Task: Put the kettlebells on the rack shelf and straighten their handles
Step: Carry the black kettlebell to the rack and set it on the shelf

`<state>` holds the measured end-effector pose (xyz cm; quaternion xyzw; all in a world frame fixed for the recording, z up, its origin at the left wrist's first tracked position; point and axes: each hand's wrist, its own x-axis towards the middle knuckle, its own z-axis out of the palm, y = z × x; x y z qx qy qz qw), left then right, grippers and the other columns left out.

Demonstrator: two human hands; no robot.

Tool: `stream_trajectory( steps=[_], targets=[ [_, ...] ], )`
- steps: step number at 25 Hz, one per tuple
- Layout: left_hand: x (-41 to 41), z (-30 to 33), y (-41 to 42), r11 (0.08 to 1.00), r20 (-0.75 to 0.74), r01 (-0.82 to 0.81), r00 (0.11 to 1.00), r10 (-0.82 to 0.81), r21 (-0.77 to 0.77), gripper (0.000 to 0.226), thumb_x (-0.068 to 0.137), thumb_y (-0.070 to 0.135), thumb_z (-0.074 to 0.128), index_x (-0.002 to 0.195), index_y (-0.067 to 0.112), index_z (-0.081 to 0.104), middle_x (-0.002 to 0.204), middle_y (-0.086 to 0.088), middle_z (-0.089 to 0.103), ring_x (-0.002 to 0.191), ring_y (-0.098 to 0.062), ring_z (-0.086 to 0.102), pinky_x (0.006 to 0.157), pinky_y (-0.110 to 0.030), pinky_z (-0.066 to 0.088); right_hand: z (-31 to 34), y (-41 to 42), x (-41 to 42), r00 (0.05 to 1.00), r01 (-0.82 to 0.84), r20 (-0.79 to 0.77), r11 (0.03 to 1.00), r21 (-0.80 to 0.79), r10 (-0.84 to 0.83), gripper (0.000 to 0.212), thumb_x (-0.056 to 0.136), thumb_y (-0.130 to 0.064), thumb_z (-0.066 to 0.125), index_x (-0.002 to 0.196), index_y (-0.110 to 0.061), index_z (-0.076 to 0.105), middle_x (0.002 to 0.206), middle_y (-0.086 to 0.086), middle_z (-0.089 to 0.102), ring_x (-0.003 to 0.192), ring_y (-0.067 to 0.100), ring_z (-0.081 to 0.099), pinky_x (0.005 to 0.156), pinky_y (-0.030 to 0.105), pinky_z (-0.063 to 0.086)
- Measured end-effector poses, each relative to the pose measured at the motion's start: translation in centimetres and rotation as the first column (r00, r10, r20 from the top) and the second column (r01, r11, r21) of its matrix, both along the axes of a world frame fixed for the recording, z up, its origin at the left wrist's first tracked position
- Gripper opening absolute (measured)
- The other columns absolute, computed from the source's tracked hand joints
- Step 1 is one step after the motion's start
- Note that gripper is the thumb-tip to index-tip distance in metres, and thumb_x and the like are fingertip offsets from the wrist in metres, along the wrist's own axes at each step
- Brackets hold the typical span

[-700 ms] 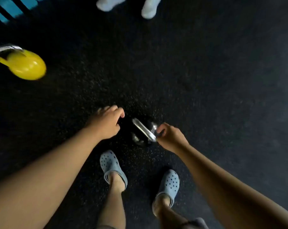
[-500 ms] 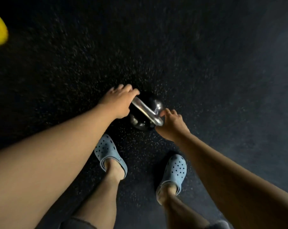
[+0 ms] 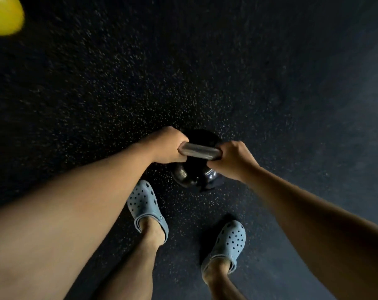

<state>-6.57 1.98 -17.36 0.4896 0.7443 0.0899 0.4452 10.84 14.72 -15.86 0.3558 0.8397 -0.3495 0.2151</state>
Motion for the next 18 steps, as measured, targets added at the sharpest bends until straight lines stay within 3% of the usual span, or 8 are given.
stream_trajectory(
  steps=[2,7,11,15,18],
  targets=[
    [-3.1,3.5,-1.2,0.990,0.014,-0.129,0.992,0.129,0.048,0.020,0.067,0.025,0.068,0.054,0.021,0.053,0.053,0.006,0.059,0.050,-0.010,0.056,0.047,-0.027,0.041,3.8,1.2,-5.1,0.997,-0.070,-0.023,0.997,-0.026,0.069,0.011,0.065,-0.030,0.070,0.062,-0.022,0.064,0.050,-0.008,0.053,0.042,0.004,0.049,0.034,0.013,0.029],
    [-15.0,12.6,-3.4,0.911,-0.051,-0.366,0.923,0.381,0.188,0.023,0.065,0.028,0.063,0.050,0.017,0.050,0.046,0.002,0.052,0.042,-0.006,0.047,0.041,-0.023,0.031,12.9,1.0,-19.7,0.973,-0.193,-0.131,0.981,0.008,0.192,0.021,0.063,-0.029,0.067,0.049,-0.023,0.053,0.044,-0.006,0.052,0.039,0.006,0.049,0.032,0.016,0.031],
    [-26.3,19.6,-5.6,0.860,-0.173,-0.413,0.863,0.475,0.299,0.019,0.067,0.029,0.063,0.057,0.015,0.057,0.053,-0.003,0.061,0.051,-0.015,0.057,0.046,-0.029,0.036,19.4,0.0,-33.0,0.913,-0.298,-0.258,0.948,0.112,0.317,0.026,0.062,-0.030,0.066,0.044,-0.022,0.049,0.040,-0.006,0.048,0.039,0.006,0.046,0.035,0.014,0.028],
    [-38.7,26.4,-7.0,0.814,-0.284,-0.439,0.782,0.554,0.380,0.019,0.065,0.035,0.060,0.051,0.026,0.051,0.050,0.001,0.057,0.050,-0.011,0.052,0.040,-0.014,0.028,25.6,-0.4,-46.6,0.837,-0.358,-0.383,0.920,0.161,0.392,0.025,0.062,-0.029,0.067,0.044,-0.024,0.050,0.042,-0.007,0.051,0.036,0.004,0.047,0.036,0.016,0.032],
    [-47.1,30.2,-7.2,0.801,-0.340,-0.442,0.740,0.580,0.404,0.016,0.064,0.040,0.057,0.054,0.027,0.054,0.057,0.001,0.064,0.054,-0.013,0.058,0.043,-0.017,0.032,29.1,-0.2,-56.0,0.787,-0.395,-0.440,0.901,0.180,0.433,0.025,0.065,-0.026,0.068,0.047,-0.023,0.052,0.045,-0.007,0.054,0.037,0.005,0.048,0.036,0.018,0.035]
  ],
)
